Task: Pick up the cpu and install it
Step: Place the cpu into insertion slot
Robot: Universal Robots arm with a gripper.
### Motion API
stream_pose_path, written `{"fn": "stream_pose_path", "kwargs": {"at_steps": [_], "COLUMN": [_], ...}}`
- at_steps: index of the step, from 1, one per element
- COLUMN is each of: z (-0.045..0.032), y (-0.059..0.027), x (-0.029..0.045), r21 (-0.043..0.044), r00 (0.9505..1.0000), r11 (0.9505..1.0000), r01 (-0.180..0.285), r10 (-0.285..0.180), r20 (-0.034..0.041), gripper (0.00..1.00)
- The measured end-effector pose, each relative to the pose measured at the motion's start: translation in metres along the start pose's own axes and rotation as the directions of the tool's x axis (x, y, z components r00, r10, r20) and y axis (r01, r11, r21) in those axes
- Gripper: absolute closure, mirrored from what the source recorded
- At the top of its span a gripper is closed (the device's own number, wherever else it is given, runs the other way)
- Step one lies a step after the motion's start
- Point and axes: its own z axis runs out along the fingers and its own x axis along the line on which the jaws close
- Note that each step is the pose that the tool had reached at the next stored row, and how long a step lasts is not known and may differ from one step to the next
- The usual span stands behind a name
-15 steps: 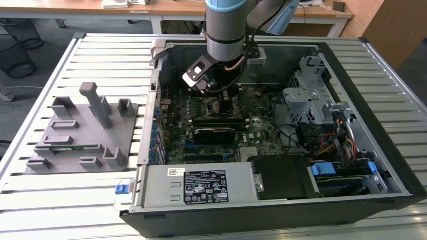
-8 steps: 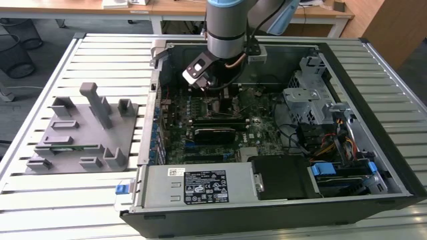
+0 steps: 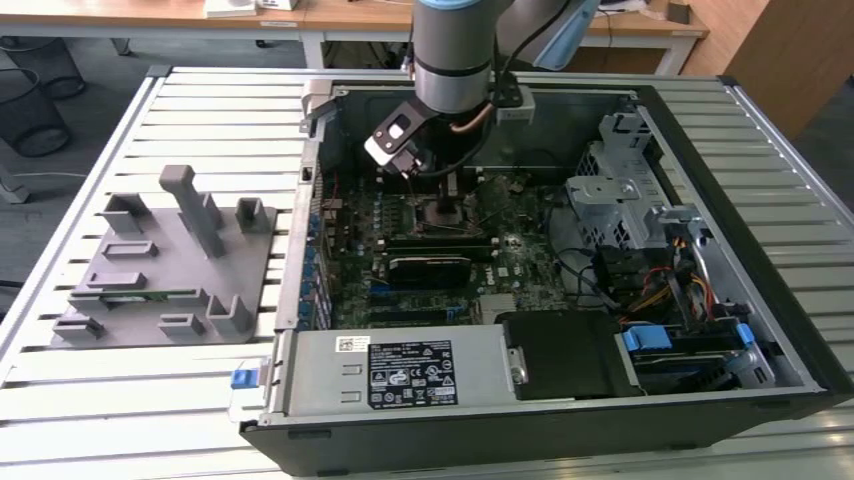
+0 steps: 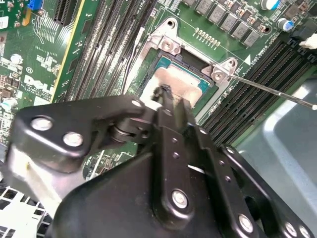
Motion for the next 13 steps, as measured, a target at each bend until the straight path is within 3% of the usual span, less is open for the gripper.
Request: {"fn": "stream_pose_path", "kwargs": {"at_steps": [3,13], "z": [-0.0015,-0.0051], "y": [0.0001,0.0002], "x": [0.0,0.0], "r21": [0.0,0.0001], "r00": [1.0,1.0], "r11": [1.0,1.0], "r01": [0.0,0.0], "r10": [0.0,0.0], "r20": [0.0,0.0001], "gripper": [0.89,0.89]}}
